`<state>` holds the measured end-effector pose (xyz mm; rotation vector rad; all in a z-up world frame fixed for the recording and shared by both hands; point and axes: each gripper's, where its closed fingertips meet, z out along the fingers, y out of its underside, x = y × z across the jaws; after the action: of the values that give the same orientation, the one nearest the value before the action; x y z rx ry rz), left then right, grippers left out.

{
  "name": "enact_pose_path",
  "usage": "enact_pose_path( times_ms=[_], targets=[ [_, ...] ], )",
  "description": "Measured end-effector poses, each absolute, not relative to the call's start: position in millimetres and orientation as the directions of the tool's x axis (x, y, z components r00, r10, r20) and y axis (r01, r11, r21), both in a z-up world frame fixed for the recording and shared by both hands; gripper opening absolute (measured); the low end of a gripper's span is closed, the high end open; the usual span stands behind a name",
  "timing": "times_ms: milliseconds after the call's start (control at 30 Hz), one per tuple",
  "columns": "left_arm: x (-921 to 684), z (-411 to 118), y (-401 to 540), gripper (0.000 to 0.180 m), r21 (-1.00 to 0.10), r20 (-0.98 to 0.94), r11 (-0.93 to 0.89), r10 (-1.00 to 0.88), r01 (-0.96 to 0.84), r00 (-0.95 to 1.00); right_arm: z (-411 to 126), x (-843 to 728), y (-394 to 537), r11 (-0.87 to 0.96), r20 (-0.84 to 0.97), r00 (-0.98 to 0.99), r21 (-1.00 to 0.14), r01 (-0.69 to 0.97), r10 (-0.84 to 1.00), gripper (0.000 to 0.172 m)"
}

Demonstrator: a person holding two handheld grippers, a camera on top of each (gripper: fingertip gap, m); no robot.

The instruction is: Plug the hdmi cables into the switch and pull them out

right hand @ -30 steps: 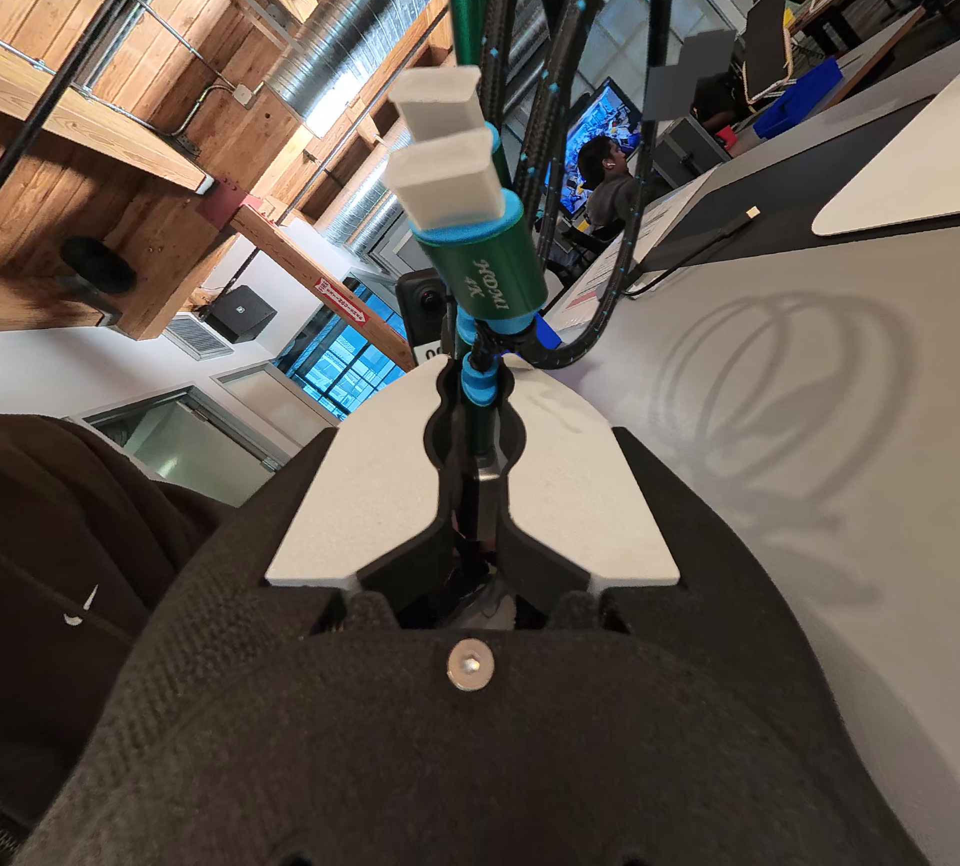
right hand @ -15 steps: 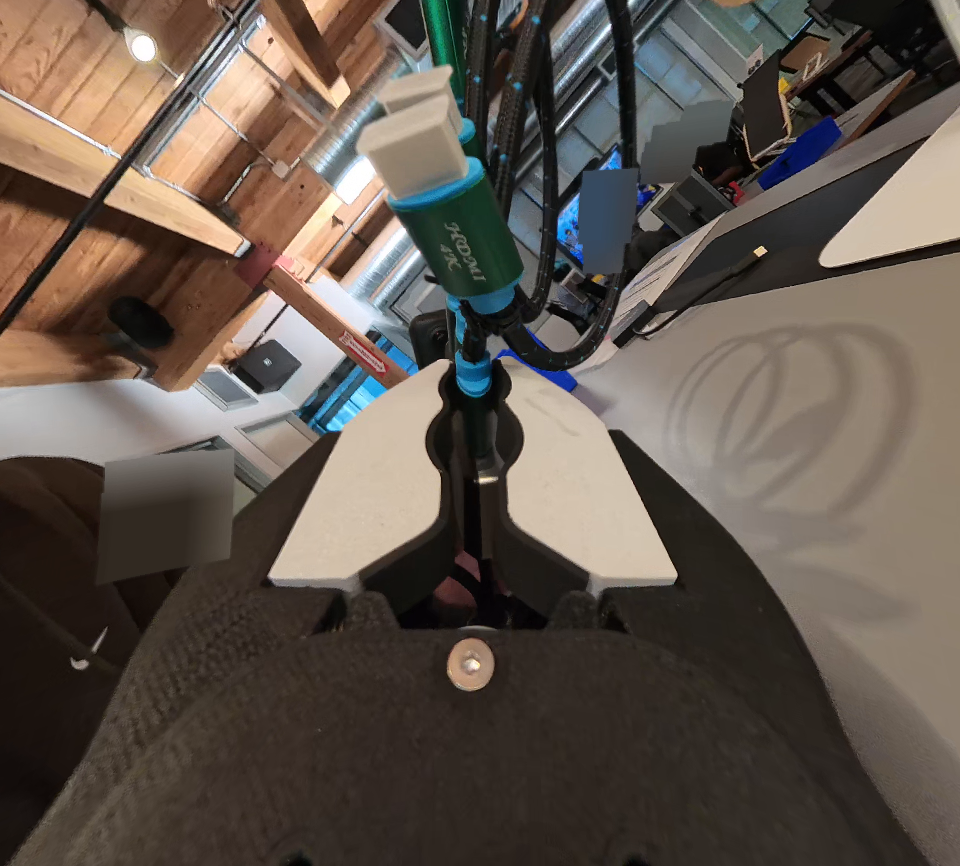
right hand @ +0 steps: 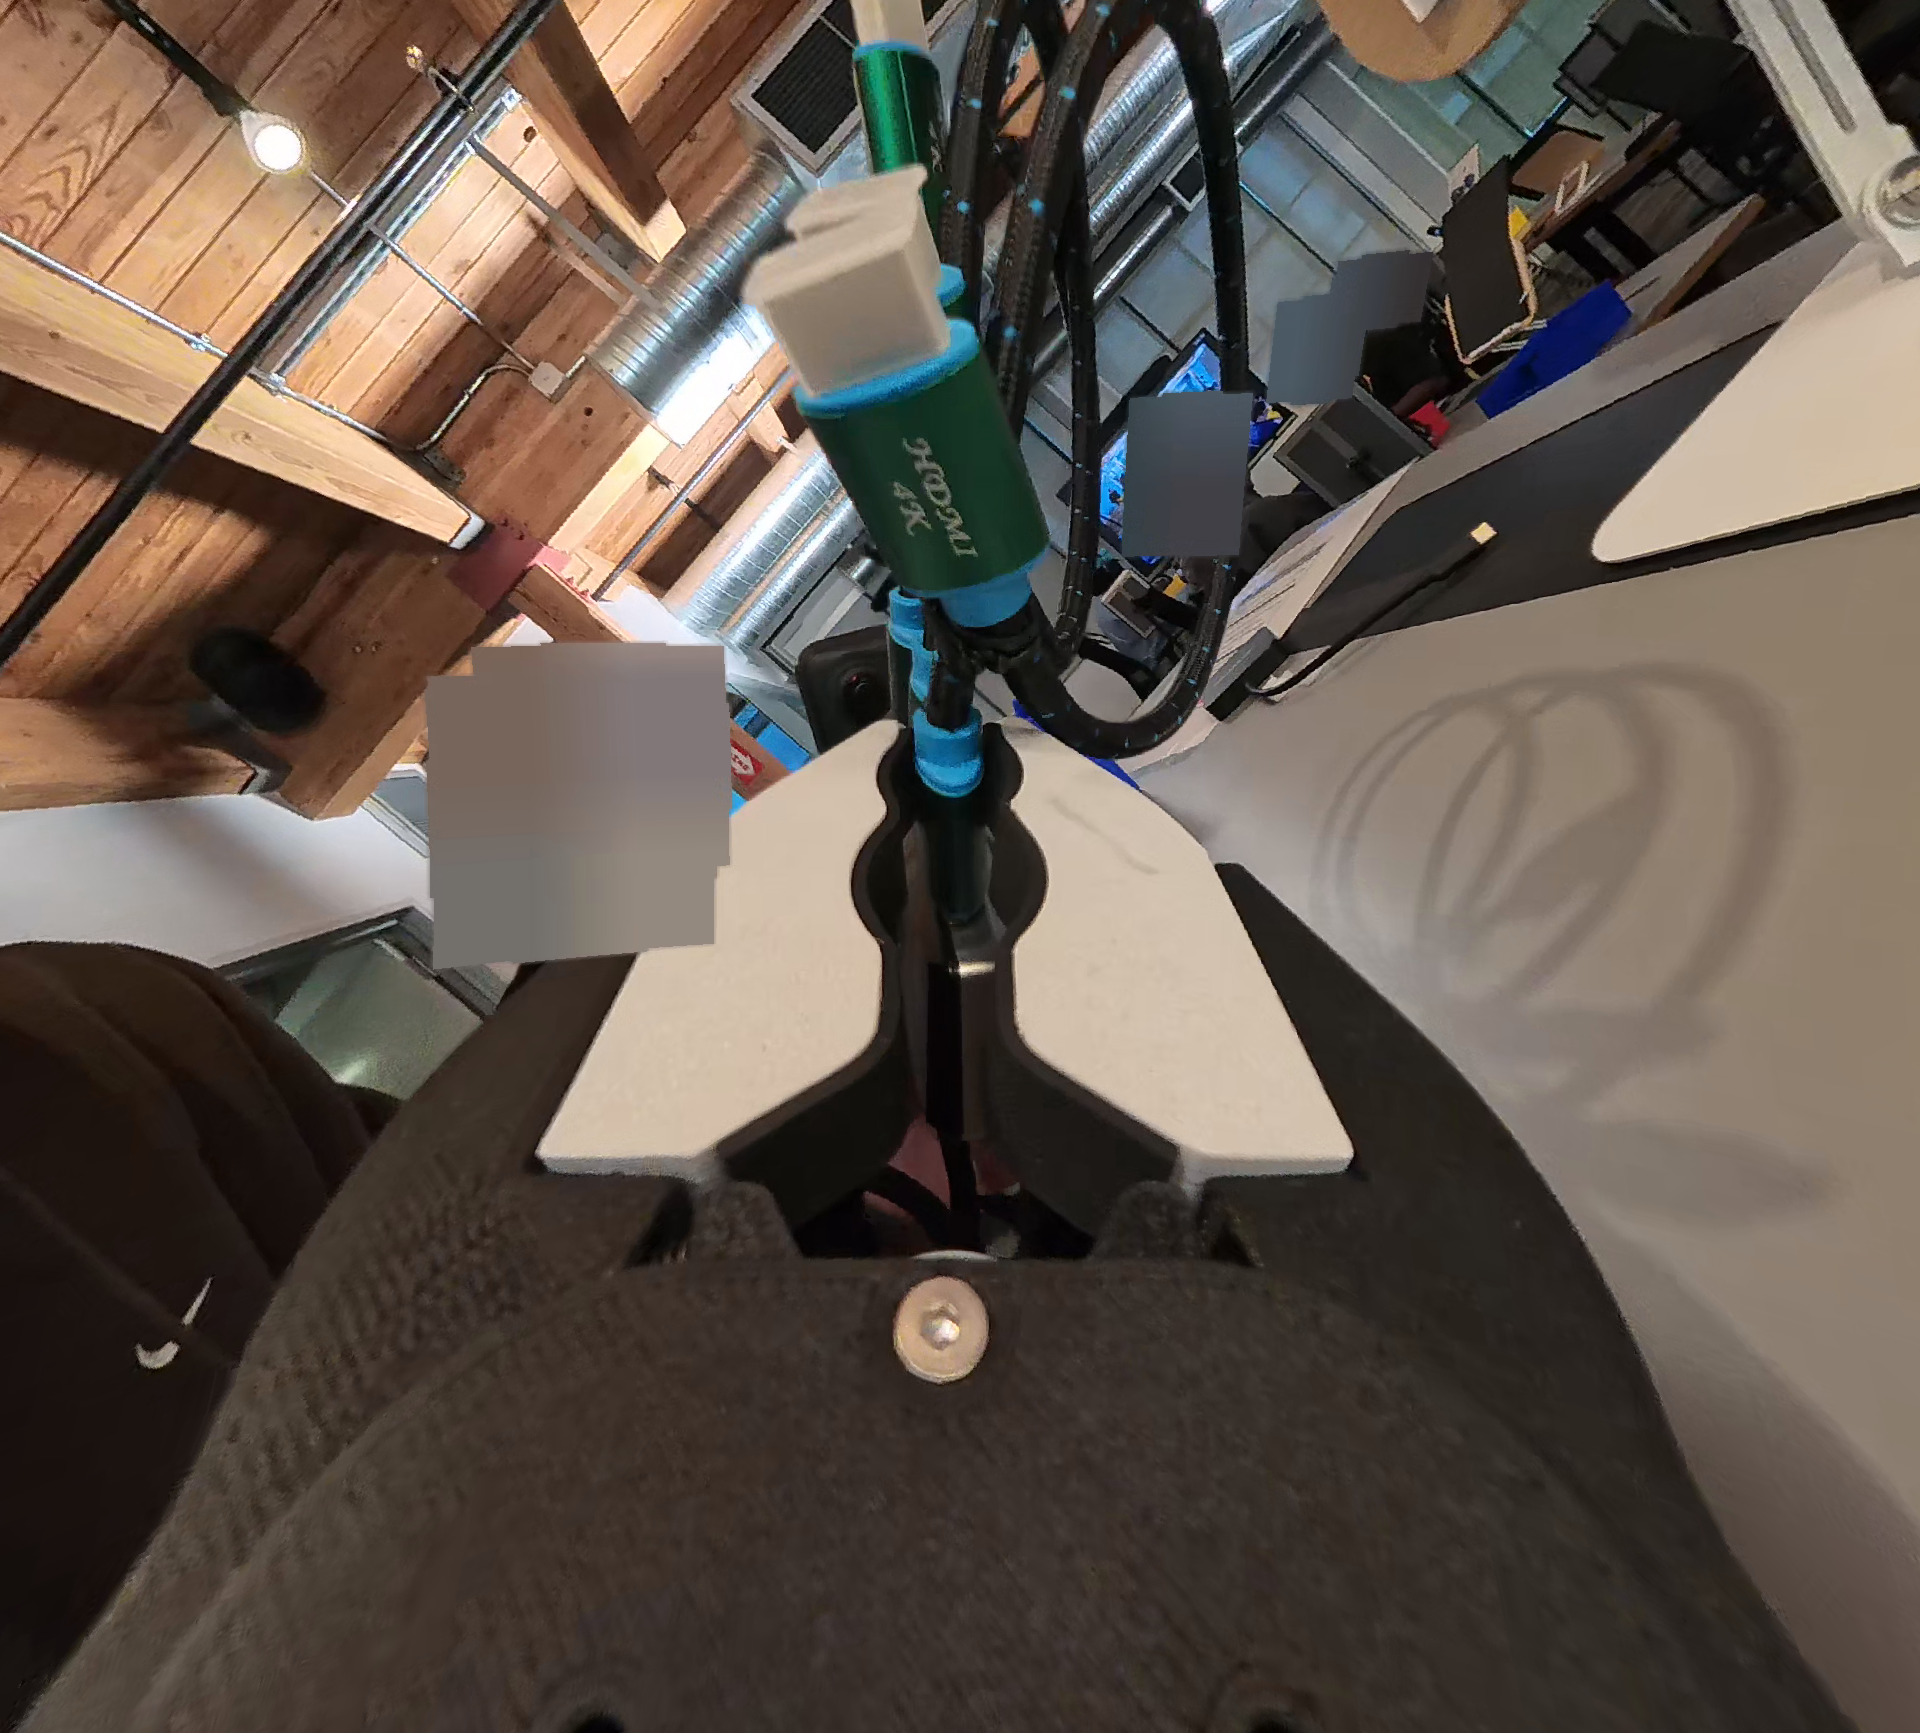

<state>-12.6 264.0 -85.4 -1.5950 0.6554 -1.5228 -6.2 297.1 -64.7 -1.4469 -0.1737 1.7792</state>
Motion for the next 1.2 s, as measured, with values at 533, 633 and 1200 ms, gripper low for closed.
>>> enact_pose_path(
  times_ms=[533,633,1200],
  targets=[
    [-15.8,-99.1,260.2,0.024,-0.837,0.544,-0.545,-0.823,0.042,0.164,-77.9,-7.2,298.3,-0.712,-0.793,0.031,-0.562,-0.422,0.608,0.009],
    [-20.3,-102.4,256.0,0.024,-0.834,0.546,-0.552,-0.825,-0.002,0.148,-82.8,-10.6,291.3,-0.695,-0.745,0.093,-0.653,-0.300,0.660,0.011],
    [-55.9,-91.3,285.3,0.023,-0.786,0.614,-0.574,-0.767,0.232,0.185,-89.1,48.5,322.3,-0.645,-0.746,0.249,-0.662,-0.383,0.618,0.011]
  ],
)
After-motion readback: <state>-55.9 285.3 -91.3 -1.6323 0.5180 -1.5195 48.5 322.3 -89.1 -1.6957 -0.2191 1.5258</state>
